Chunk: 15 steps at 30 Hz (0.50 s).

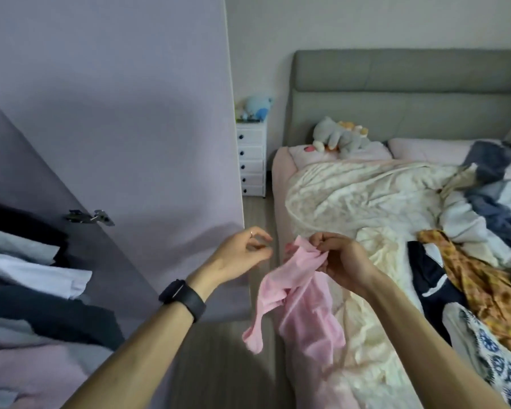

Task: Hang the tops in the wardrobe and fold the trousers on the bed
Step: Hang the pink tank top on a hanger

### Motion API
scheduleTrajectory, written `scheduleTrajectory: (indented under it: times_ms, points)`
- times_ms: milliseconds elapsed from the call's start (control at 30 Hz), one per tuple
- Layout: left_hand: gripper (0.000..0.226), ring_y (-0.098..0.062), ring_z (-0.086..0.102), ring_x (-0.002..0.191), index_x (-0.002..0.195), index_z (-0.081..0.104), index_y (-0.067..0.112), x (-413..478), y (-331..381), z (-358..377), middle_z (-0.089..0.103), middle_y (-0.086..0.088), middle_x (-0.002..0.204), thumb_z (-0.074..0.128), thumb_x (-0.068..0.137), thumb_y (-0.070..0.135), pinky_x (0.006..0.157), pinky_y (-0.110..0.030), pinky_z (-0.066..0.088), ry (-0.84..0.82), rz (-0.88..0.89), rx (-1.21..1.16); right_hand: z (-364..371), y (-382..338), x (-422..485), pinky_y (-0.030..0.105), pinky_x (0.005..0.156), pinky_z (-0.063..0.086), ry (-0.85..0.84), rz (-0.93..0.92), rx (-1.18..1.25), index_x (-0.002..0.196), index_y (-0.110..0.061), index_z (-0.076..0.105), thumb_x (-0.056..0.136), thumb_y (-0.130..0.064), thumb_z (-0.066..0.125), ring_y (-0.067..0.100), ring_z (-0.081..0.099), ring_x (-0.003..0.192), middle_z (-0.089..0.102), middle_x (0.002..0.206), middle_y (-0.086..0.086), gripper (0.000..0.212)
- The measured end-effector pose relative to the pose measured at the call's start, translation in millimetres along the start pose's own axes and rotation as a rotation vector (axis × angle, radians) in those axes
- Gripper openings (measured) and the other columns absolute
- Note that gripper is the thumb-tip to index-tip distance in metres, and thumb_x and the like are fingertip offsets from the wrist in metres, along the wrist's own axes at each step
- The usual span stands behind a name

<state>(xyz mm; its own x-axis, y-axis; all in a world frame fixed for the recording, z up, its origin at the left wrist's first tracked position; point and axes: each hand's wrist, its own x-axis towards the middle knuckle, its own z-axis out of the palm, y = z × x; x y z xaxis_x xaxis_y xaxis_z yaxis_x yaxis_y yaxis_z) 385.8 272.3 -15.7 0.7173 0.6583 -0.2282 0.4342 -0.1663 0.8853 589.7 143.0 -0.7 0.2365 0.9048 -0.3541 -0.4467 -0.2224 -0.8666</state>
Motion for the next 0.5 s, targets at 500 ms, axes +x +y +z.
scheduleTrajectory:
  times_ms: [500]
  points:
    - [0.026,-0.009,0.056,0.059,0.083,0.054,0.029,-5,66,-64,0.064,0.011,0.068,0.05,0.092,0.053,0.062,-0.035,0.049,0.485,0.321,0.302,94,-55,34,0.02,0.053,0.04,-0.065,-0.287,-0.292,0.089,-0.01,0.067,0.087,-0.005,0.063,0.014,0.052,0.064,0.06,0.072,0.001,0.006]
